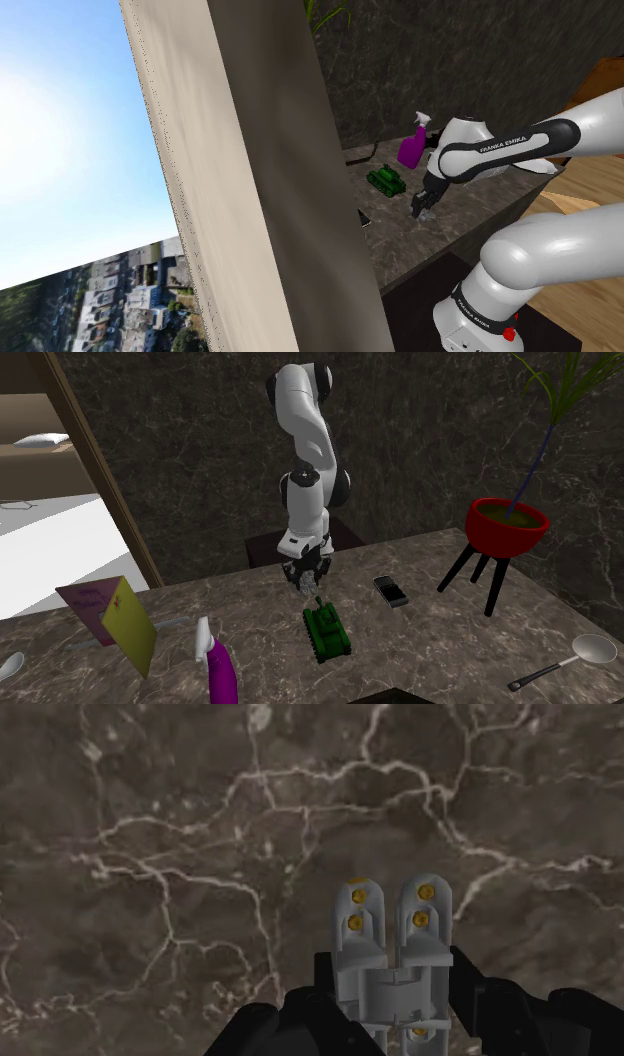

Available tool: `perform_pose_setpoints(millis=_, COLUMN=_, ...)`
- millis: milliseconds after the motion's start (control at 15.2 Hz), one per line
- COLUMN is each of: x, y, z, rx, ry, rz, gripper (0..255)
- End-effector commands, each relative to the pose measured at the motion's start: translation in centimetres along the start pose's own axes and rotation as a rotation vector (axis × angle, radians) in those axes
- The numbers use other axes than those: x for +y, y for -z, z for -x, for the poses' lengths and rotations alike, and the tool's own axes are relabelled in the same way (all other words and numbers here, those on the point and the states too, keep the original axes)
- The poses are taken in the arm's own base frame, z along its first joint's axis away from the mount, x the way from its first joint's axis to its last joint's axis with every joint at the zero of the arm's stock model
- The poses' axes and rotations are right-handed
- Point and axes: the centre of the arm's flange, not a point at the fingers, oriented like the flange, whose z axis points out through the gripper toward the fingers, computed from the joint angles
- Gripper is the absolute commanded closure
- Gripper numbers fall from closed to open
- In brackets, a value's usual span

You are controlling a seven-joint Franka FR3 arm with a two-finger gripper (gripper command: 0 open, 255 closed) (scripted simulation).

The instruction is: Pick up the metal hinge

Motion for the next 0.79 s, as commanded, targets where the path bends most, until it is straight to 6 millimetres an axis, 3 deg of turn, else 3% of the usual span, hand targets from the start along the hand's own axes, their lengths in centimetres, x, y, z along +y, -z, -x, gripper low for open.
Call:
perform_pose_setpoints(millis=0, x=0.0, y=-0.1, z=0.0, rx=-0.001, ry=0.000, rz=0.000, gripper=255)
perform_pose_setpoints(millis=396, x=0.0, y=-0.1, z=0.1, rx=-0.001, ry=0.000, rz=0.000, gripper=255)
perform_pose_setpoints(millis=726, x=0.0, y=2.5, z=0.0, rx=-0.001, ry=0.000, rz=0.000, gripper=255)
